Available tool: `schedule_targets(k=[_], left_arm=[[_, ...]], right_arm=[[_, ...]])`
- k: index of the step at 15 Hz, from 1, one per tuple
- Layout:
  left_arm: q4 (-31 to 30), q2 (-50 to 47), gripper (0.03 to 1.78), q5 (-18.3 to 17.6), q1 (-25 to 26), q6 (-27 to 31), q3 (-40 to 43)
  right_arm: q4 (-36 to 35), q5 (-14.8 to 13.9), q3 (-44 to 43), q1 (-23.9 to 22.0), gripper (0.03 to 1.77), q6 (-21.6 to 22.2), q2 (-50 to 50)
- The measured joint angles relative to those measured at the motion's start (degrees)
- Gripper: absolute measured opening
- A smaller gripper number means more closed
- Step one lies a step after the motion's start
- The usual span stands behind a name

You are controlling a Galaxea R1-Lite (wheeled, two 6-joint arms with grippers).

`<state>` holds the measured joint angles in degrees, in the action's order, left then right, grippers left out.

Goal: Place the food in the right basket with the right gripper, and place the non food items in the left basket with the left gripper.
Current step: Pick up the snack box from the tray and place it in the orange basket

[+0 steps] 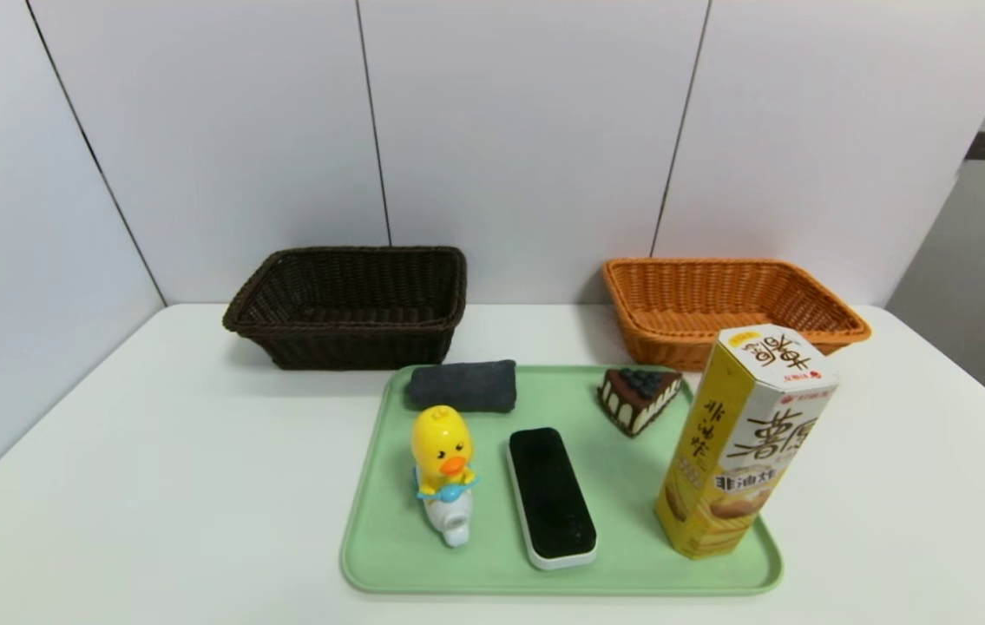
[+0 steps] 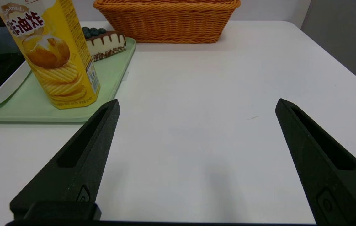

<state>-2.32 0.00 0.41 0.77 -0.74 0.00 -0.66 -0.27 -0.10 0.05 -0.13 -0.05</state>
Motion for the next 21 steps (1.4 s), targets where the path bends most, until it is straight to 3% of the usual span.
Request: schedule_targets(k=[7, 9, 11, 13, 15, 21], left_arm=[[0.0, 0.0, 1.69, -0.04, -0.04, 0.59, -0.02], [1.41, 0.29, 1.69, -1.71, -0.09, 1.04, -3.57], [2.86, 2.45, 1.69, -4.71, -0.09, 0.82, -8.02], [-0.4, 5.95, 1.69, -5.73, -0.09, 0.69, -10.06], [-4.57, 10.74, 1.69, -5.95, -0.09, 0.48, -11.57], [-22.26, 31.55, 1.69, -6.08, -0.17, -0.02, -17.23]], right_arm=[[0.02, 0.16, -0.04, 0.0, 1.71, -0.77, 0.0], [0.82, 2.72, -2.49, -0.02, 1.71, -4.07, 0.18], [3.9, 7.62, -7.36, 0.0, 1.71, -5.13, 2.17], [5.23, 12.31, -11.51, 0.02, 1.71, -6.03, 5.64], [5.23, 14.63, -15.03, 0.02, 1.71, -6.72, 10.05], [-2.01, 15.53, -22.8, 0.79, 1.71, -6.91, 25.51]])
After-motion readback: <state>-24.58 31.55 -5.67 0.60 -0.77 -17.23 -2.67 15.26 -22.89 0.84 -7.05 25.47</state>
